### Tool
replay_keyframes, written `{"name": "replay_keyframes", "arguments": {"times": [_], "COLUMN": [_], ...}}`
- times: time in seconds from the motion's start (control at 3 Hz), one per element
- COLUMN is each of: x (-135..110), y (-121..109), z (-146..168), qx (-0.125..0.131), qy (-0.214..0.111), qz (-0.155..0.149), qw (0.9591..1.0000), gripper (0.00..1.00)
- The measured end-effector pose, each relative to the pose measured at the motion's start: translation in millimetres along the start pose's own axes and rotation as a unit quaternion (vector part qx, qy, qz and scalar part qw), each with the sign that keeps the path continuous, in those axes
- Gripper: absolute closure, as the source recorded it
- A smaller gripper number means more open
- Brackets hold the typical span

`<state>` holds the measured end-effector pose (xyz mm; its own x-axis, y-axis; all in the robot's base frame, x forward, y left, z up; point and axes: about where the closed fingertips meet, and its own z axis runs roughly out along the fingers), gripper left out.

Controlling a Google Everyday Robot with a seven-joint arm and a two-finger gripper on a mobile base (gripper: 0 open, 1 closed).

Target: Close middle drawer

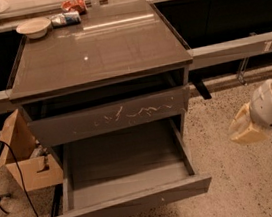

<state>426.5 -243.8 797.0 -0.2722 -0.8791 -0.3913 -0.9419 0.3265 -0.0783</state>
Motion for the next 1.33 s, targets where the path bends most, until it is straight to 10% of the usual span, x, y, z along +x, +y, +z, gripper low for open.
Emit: {"name": "replay_keyframes", "arguments": {"times": [0.67,1.33], "x": [7,56], "y": [12,54], "z": [24,123], "qx": [-0.021,-0.062], "qy": [-0.005,-0.046], "qz": [-0.006,0.033], "qw": [0.9998,0.9965], "gripper": [1.0,1.0]}}
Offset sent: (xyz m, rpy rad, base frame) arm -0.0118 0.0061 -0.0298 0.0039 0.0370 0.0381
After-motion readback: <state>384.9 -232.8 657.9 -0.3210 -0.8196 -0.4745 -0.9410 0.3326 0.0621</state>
